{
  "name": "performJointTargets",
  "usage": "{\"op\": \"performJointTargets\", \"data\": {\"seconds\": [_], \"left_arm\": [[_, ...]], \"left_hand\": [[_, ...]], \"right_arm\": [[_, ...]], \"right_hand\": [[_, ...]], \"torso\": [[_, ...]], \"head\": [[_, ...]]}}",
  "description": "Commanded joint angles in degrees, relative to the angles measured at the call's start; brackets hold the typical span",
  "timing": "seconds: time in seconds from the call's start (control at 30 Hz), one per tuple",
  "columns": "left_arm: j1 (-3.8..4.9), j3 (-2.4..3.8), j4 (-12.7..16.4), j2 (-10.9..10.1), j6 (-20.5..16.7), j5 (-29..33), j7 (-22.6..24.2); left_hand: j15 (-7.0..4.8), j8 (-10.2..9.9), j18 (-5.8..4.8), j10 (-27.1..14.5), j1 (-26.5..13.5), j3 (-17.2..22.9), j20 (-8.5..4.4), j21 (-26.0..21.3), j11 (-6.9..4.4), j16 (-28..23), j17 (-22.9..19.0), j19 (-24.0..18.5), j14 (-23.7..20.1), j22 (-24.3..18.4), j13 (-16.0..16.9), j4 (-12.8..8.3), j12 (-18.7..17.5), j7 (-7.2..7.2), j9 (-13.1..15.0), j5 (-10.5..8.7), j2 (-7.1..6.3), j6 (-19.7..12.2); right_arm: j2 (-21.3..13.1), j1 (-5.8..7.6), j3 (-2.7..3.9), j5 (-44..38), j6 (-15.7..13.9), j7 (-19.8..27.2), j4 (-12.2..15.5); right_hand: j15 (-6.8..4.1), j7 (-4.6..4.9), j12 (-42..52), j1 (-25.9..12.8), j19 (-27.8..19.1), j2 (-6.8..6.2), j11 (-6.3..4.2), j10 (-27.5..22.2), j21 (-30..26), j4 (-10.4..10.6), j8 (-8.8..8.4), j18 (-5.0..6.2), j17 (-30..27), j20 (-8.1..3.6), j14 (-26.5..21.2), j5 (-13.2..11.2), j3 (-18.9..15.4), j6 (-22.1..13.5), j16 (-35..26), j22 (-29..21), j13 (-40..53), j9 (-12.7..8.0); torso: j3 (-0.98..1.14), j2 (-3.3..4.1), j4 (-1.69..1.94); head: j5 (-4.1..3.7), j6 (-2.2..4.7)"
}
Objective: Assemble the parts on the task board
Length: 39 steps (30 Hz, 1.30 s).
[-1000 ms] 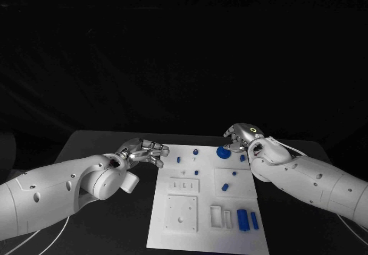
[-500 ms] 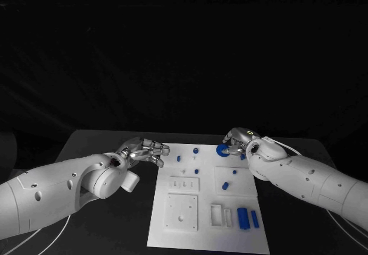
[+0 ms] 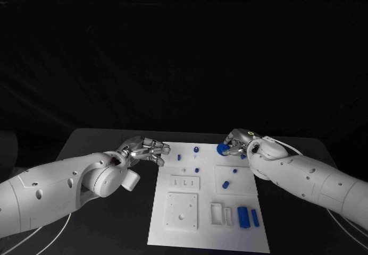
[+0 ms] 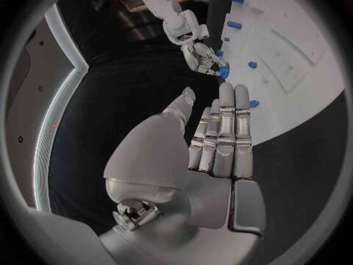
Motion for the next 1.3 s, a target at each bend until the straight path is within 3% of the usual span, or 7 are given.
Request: {"op": "performJointTargets", "data": {"seconds": [0.03, 0.37, 0.63, 0.73, 0.87, 1.1, 1.3], "left_arm": [[0.02, 0.04, 0.1, 0.0, 1.1, -0.1, 0.2], [0.01, 0.04, 0.1, 0.1, 1.2, -0.2, 0.0], [0.01, 0.04, 0.0, 0.1, 1.3, -0.2, -0.2], [0.02, 0.04, 0.0, 0.1, 1.3, -0.2, -0.2], [0.02, 0.04, 0.0, 0.0, 1.3, -0.2, -0.2], [0.02, 0.04, 0.0, 0.0, 1.4, -0.2, -0.3], [0.02, 0.04, -0.1, -0.2, 1.3, -0.4, -0.3]], "left_hand": [[0.03, -0.2, 0.87, -0.4, -0.1, 0.0, 0.02, 0.4, -0.16, 0.3, 0.1, -0.4, -0.3, 0.0, 0.0, -0.3, -0.2, -0.03, 0.0, 0.16, 0.43, -0.2], [0.03, -0.2, 0.87, -0.4, -0.1, 0.0, 0.02, 0.4, -0.16, 0.3, 0.1, -0.4, -0.3, 0.0, 0.0, -0.3, -0.2, -0.03, 0.0, 0.16, 0.43, -0.2], [0.05, -0.2, 0.87, -0.4, -0.2, 0.0, 0.05, 0.5, -0.15, 0.3, 0.1, -0.5, -0.3, 0.0, 0.0, -0.1, -0.2, -0.01, 0.0, 0.16, 0.54, -0.2], [0.05, -0.2, 0.87, -0.4, -0.2, 0.0, 0.05, 0.5, -0.15, 0.3, 0.1, -0.5, -0.3, 0.0, 0.0, -0.1, -0.2, -0.01, 0.0, 0.16, 0.54, -0.2], [0.05, -0.2, 0.87, -0.4, -0.2, 0.1, 0.05, 0.5, -0.14, 0.3, 0.1, -0.5, -0.3, 0.0, 0.0, 0.0, -0.2, -0.01, 0.0, 0.16, 0.55, -0.2], [0.07, -0.2, 0.88, -0.5, -0.2, 0.1, 0.07, 0.5, -0.14, 0.4, 0.1, -0.5, -0.3, -0.1, 0.0, 0.1, -0.2, -0.02, 0.0, 0.17, 0.61, -0.2], [0.07, -0.2, 0.88, -0.5, -0.2, 0.1, 0.07, 0.5, -0.14, 0.4, 0.1, -0.5, -0.3, -0.1, 0.0, 0.1, -0.2, -0.02, 0.0, 0.17, 0.61, -0.2]], "right_arm": [[-0.1, -0.17, 0.0, 0.1, 2.2, 0.4, 0.0], [0.2, -0.34, 0.0, 0.2, 2.9, 0.3, -0.3], [0.6, -0.6, -0.01, -0.3, 3.7, 0.0, -0.6], [0.6, -0.7, -0.02, -0.7, 2.2, -0.5, -0.3], [0.6, -0.77, -0.02, -1.1, 0.2, -1.4, 0.4], [0.1, -1.0, -0.02, -2.2, -3.3, -3.3, 3.0], [-1.5, -1.33, 0.02, -3.1, -8.9, -4.0, 8.4]], "right_hand": [[0.11, -0.17, 0.2, -0.2, 2.1, 0.39, -0.06, 0.4, -0.3, 0.2, 0.14, 0.59, 0.1, 0.27, 0.5, 0.4, -0.3, 0.2, 0.0, 0.1, 0.0, 0.1], [-0.01, -0.3, 0.1, -0.9, 2.4, 0.72, -0.29, 0.4, -0.9, 0.0, 0.08, 0.44, 0.6, 0.14, 0.6, 0.4, 2.6, 1.5, -0.1, 1.4, 0.1, -0.2], [-0.14, -0.84, 0.5, -1.4, 2.5, 1.25, -0.56, 0.7, -0.9, -0.1, 0.12, 0.23, 1.0, 0.04, 0.7, 2.5, 3.5, 3.7, 0.2, 2.0, 0.5, -0.1], [-0.26, -1.21, 0.8, -2.2, 2.6, 1.79, -0.79, 1.0, -0.8, 0.5, 0.15, 0.12, 1.1, -0.06, 0.7, 2.9, 3.7, 5.0, 0.2, 2.2, 0.7, 0.0], [-0.49, -1.71, 1.2, -2.9, 2.7, 2.26, -1.07, 1.6, -0.4, 2.0, 0.13, -0.1, 1.2, -0.3, 0.8, -0.8, 3.7, 6.2, 0.3, 2.6, 1.0, 0.2], [-0.68, -2.02, 1.2, -2.5, 2.8, 2.13, -1.27, 1.8, -0.4, 2.6, 0.14, -0.22, 1.2, -0.51, 0.8, -0.7, 3.9, 7.1, 0.2, 2.9, 1.1, 0.3], [-0.86, -2.17, 1.5, -2.3, 2.8, 1.77, -1.44, 2.3, -0.3, 2.5, 0.11, -0.29, 1.0, -0.69, 0.7, 0.6, 4.6, 7.6, 0.0, 3.2, 1.5, 0.4]], "torso": [[0.0, -0.03, -0.07], [0.0, 0.0, 0.11], [-0.04, 0.02, 0.05], [-0.03, -0.02, 0.04], [-0.04, 0.0, 0.07], [-0.03, -0.03, 0.14], [-0.02, -0.1, -0.07]], "head": [[0.02, -0.16], [-0.13, -0.16], [-0.04, -0.33], [0.02, -0.44], [0.02, -0.44], [0.07, -0.52], [0.27, -0.59]]}}
